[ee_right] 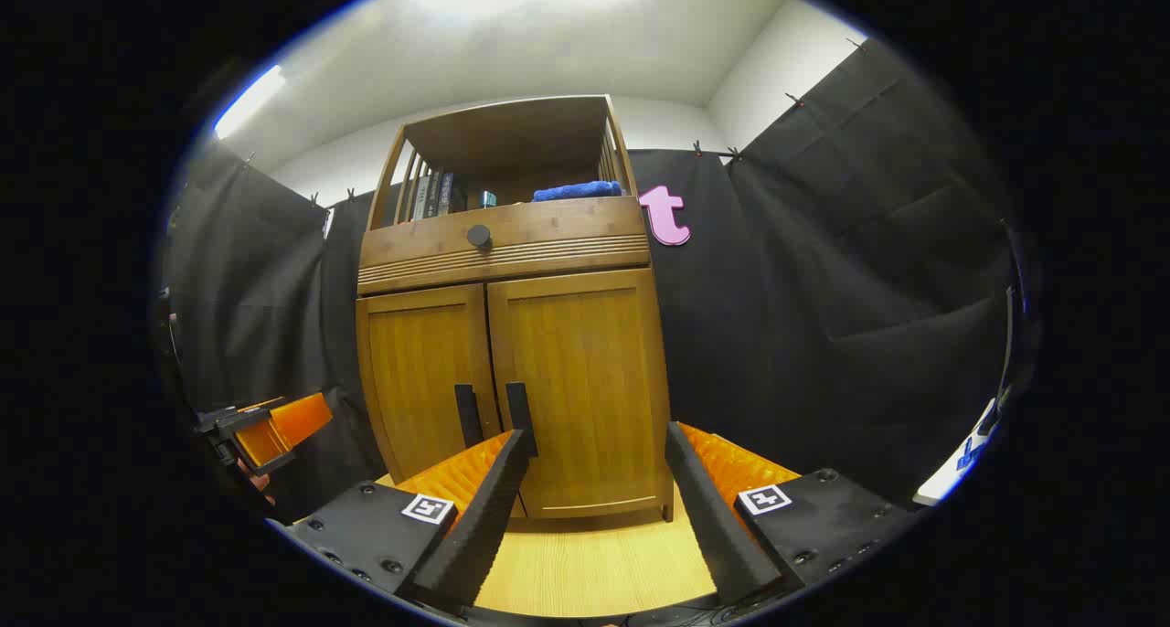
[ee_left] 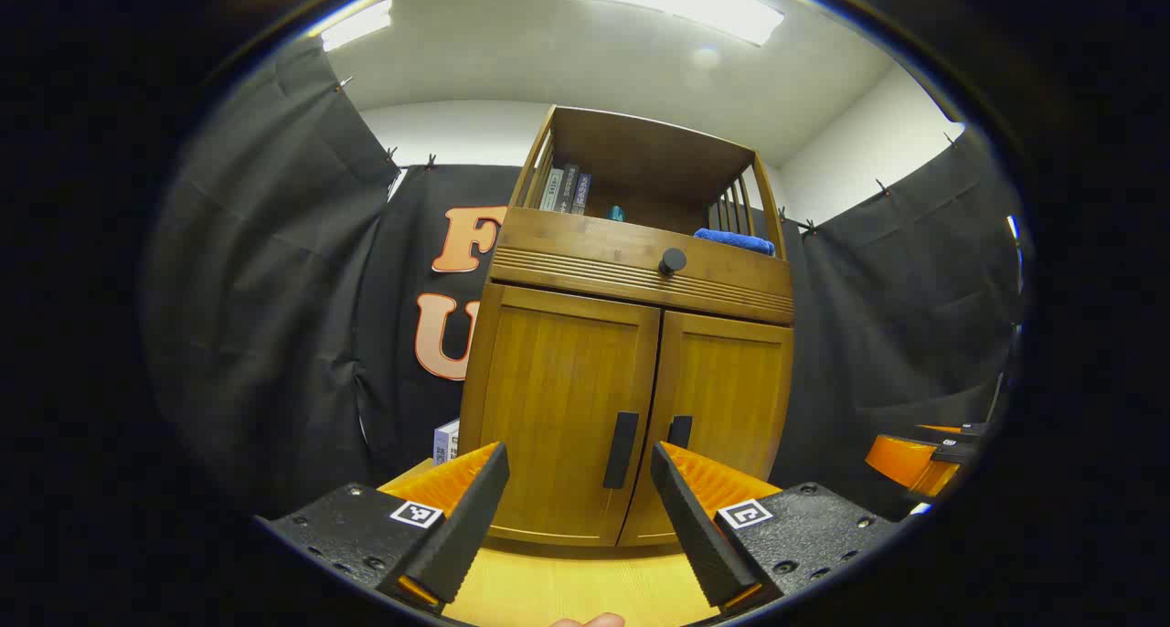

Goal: Open the right door of the double-door shoe cabinet with the right hand, and open the left door with the left hand.

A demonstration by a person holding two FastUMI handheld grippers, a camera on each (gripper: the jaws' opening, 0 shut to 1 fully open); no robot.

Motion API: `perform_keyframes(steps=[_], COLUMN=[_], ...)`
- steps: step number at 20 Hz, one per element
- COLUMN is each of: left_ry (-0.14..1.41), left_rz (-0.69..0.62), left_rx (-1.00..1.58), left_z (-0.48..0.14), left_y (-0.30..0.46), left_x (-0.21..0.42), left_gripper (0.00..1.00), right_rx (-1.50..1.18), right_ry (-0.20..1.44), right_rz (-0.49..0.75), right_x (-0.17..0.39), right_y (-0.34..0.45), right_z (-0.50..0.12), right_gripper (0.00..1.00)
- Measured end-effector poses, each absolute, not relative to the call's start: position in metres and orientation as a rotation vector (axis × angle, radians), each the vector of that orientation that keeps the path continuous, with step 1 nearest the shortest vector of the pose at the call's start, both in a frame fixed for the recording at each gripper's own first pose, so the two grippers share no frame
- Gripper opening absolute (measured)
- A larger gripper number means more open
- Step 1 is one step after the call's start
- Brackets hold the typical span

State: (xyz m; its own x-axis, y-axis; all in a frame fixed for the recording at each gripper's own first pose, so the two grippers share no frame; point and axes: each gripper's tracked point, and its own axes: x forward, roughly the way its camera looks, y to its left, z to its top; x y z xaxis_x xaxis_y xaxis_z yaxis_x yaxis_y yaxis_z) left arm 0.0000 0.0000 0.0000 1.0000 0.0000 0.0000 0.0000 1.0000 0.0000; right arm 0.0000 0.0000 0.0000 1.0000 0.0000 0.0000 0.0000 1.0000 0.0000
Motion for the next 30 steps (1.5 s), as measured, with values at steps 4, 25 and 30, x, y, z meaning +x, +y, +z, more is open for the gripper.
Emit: perform_keyframes(steps=[4,25,30], left_ry=[0.002,0.044,0.054], left_rz=[-0.007,0.012,0.056], left_rx=[0.011,0.038,0.061], left_z=[-0.001,-0.010,-0.012], left_y=[0.000,0.011,0.028], left_x=[0.001,0.015,0.014], left_gripper=[0.94,0.94,0.94], right_rx=[0.015,0.021,0.032], right_ry=[-0.002,-0.029,-0.032], right_rz=[-0.022,-0.020,0.123], right_x=[0.003,0.040,0.090], right_y=[-0.003,-0.007,0.027], right_z=[-0.004,-0.002,0.000], right_gripper=[0.98,0.97,0.97])
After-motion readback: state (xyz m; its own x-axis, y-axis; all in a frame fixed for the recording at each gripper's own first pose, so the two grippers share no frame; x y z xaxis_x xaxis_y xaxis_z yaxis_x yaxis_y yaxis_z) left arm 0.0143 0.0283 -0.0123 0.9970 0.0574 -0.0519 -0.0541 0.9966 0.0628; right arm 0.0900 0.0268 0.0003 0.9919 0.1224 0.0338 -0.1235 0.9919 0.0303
